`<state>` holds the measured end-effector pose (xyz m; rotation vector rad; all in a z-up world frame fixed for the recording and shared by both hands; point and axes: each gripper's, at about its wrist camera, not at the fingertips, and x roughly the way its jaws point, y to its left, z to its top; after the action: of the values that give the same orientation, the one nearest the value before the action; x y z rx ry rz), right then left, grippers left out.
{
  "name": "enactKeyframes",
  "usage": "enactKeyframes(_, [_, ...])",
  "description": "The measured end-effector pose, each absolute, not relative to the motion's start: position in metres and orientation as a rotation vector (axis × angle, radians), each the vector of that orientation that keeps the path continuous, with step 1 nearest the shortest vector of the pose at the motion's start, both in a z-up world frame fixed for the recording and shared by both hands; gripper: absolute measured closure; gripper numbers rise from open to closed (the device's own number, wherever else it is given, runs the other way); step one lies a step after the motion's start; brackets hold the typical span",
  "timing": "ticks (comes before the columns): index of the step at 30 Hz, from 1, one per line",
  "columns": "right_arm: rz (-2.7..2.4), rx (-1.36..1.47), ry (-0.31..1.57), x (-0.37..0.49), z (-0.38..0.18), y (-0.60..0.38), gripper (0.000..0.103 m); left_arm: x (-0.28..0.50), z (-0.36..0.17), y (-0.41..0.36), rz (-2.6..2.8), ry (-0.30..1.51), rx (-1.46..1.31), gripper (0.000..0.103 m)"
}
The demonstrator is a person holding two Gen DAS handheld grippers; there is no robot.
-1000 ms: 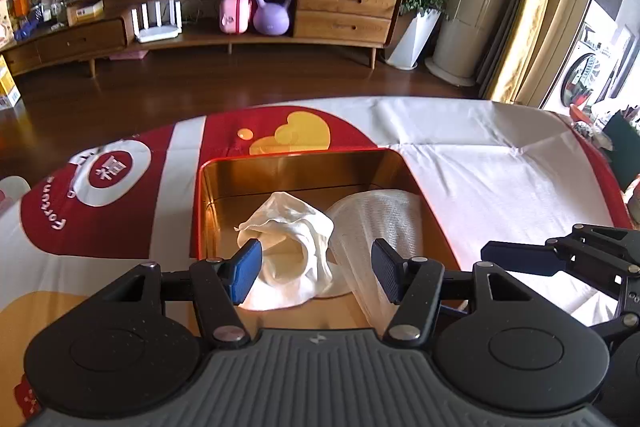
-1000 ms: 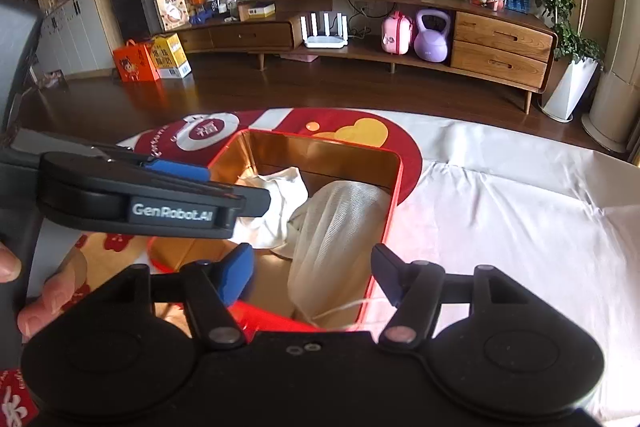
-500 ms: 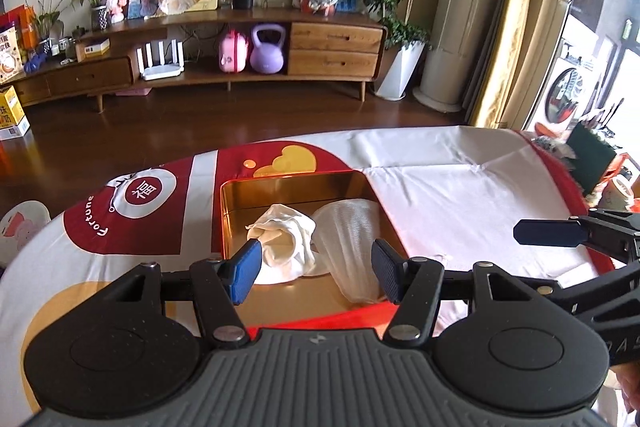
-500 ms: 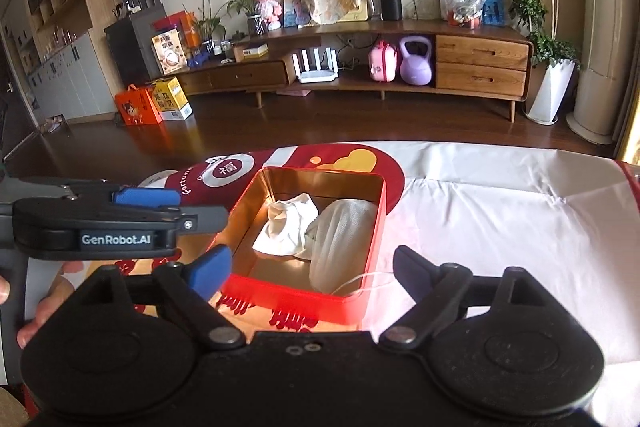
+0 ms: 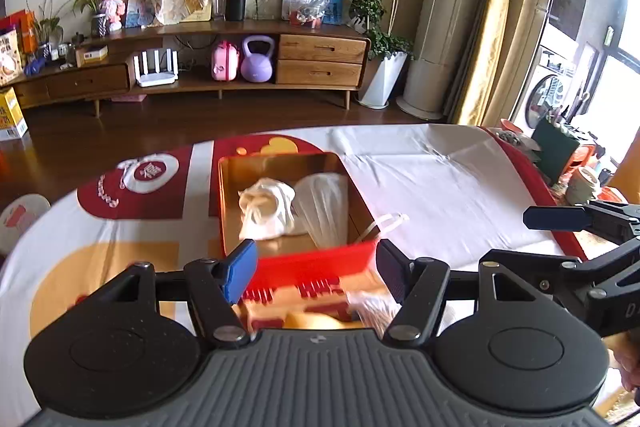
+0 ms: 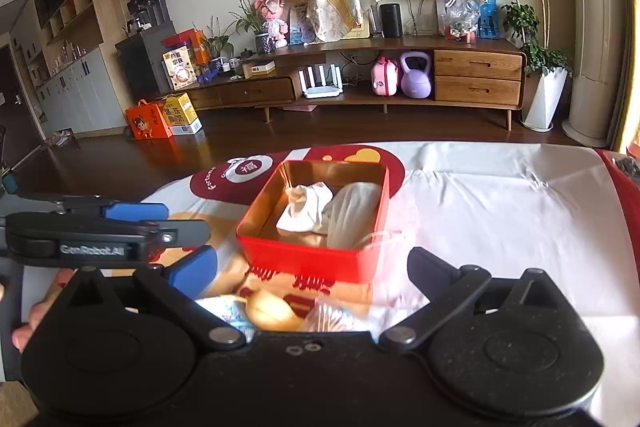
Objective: Organize soft objects
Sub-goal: 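Grasp the brown beaded hair tie with right gripper while left grasps wipes pack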
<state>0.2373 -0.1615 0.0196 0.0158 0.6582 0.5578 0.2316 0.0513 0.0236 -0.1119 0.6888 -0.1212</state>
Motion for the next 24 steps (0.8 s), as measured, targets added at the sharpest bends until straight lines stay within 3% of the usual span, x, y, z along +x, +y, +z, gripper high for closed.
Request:
enactKeyframes(3, [0.55, 0.021, 0.654, 0.226, 0.015, -0.168, 0.001, 0.216, 0.021, 0.055, -0.121, 0.681, -0.125, 0.036])
enactKeyframes(10, [0.535, 0.039, 0.653, 0.197, -0.001, -0.181, 0.001, 0.177, 0.013, 0.054, -0.069, 0.616, -0.13, 0.021])
enactKeyframes(24, [0.546, -0.018, 0.728, 0.145, -0.06, -0.174, 0.001, 0.152, -0.033, 0.051, -0.037, 0.699, -0.183, 0.018])
